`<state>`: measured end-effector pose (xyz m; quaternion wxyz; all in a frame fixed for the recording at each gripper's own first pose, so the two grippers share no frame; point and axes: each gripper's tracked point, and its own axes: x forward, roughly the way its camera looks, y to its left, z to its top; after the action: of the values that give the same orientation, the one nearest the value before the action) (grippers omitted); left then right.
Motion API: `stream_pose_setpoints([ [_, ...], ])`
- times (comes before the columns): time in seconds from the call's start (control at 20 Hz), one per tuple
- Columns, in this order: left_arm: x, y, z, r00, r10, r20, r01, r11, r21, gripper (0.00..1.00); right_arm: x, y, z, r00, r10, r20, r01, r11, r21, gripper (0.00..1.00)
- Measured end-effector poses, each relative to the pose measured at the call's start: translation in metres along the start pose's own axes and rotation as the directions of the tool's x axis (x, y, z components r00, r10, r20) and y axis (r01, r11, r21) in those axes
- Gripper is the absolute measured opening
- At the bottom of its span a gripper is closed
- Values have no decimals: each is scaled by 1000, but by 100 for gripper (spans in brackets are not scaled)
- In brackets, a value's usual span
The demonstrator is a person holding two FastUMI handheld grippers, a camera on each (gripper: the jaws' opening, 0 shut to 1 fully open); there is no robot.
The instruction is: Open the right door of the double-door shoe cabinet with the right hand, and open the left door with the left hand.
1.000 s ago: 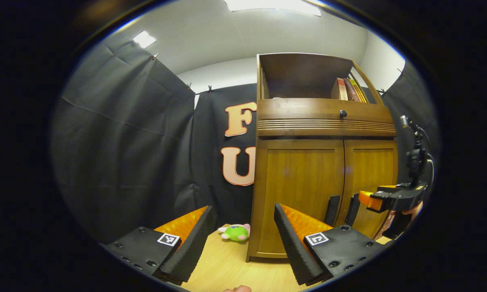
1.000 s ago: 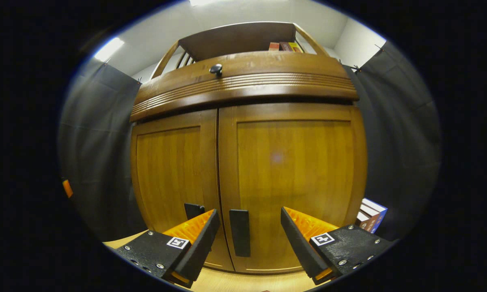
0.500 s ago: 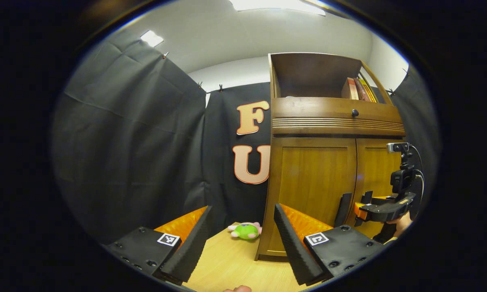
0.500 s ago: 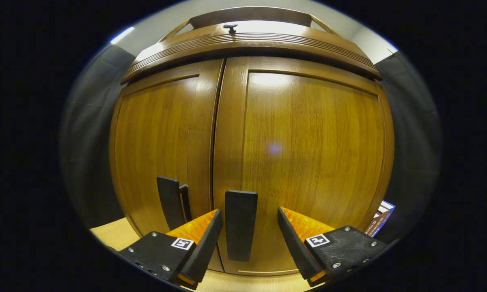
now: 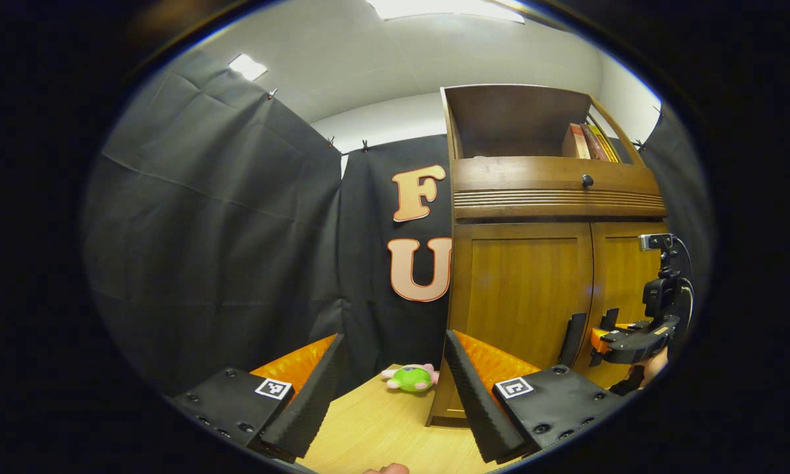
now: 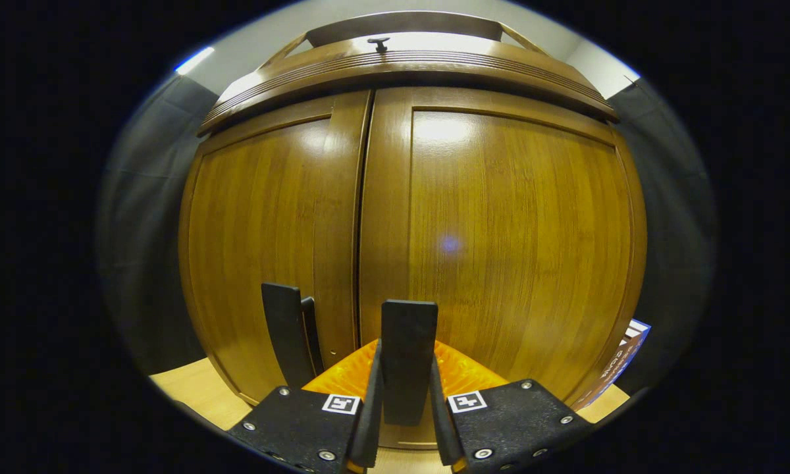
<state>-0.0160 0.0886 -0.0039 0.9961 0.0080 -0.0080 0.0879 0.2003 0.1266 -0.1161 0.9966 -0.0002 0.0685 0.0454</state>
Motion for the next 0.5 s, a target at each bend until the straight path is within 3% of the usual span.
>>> stream_pose_setpoints([
  [0.3, -5, -22, 4, 998, -67, 0, 67, 998, -7, 99, -3, -1, -3, 1000, 9, -11, -9, 1000, 18, 29],
  [0.35, -7, -24, 4, 997, -71, 0, 71, 997, -8, 99, -4, -1, -3, 1000, 13, -15, -13, 1000, 23, 38],
  [0.4, -8, -26, 4, 997, -75, 0, 75, 997, -10, 99, -6, -1, -4, 1000, 17, -15, -17, 1000, 26, 29],
  [0.5, -13, -29, 5, 996, -90, -3, 90, 996, -15, 96, -12, -2, -3, 1000, 22, -12, -21, 999, 38, 29],
])
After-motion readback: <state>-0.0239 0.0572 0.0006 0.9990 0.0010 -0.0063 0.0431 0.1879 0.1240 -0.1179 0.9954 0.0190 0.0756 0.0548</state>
